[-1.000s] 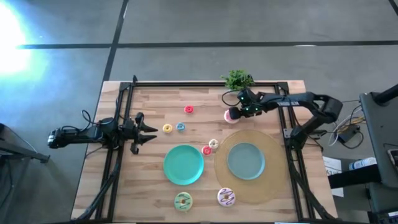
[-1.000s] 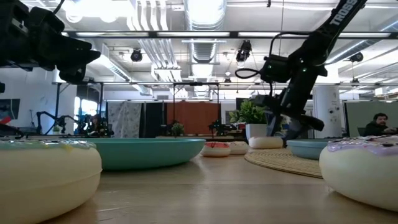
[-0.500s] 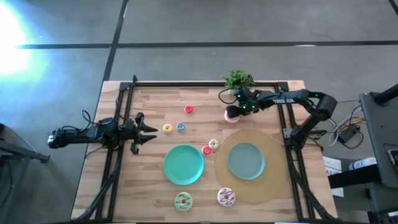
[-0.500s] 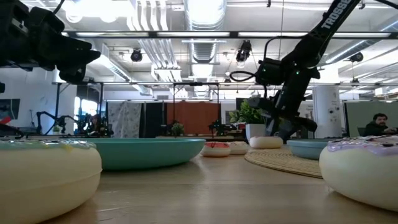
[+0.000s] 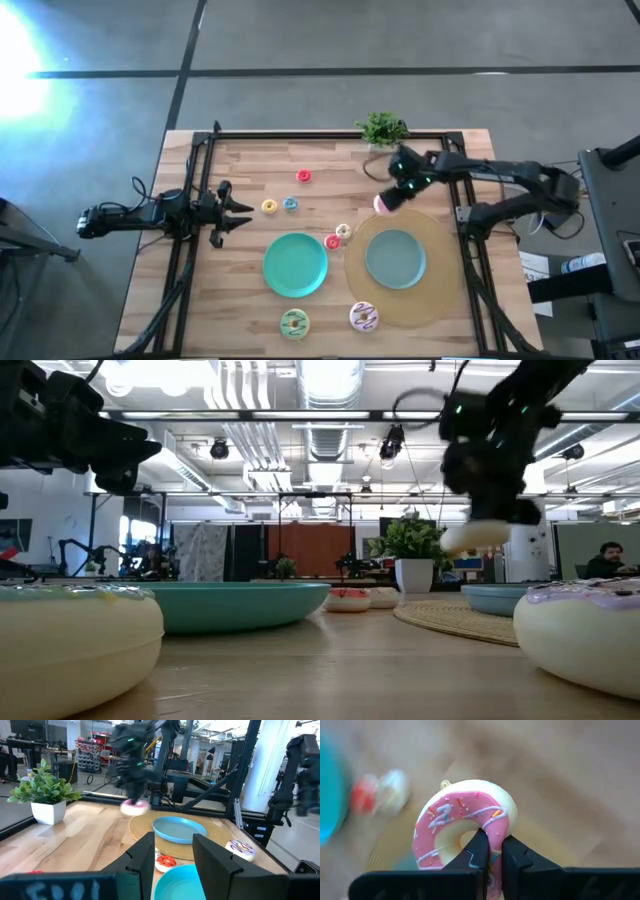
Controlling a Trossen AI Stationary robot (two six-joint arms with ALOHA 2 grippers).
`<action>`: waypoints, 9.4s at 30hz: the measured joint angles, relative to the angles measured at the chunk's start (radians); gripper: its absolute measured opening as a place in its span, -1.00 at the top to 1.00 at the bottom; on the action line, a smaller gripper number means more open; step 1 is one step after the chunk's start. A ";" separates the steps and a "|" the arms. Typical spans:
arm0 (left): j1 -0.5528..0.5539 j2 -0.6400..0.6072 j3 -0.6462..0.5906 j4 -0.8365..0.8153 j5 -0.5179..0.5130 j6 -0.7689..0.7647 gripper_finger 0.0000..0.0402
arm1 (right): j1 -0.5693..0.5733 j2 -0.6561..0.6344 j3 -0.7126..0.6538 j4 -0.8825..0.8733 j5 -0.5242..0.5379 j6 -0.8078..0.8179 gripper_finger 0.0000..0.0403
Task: Pick & Place donuts
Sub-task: Put the large pink donut on the light blue plate, then put the large purple donut on the light blue plate, then put the large light blue donut on the light blue plate
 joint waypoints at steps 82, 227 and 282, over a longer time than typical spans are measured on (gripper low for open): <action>0.000 0.003 0.000 0.000 0.000 0.000 0.46 | 0.925 0.574 0.493 0.140 0.112 -0.275 -0.17; -0.748 1.395 0.884 -0.379 -0.270 -0.472 0.46 | 0.852 0.346 0.301 0.281 0.378 0.463 -0.07; -0.776 1.936 1.225 -0.348 -0.284 0.033 0.55 | 0.961 0.300 0.322 0.164 0.390 0.516 -0.07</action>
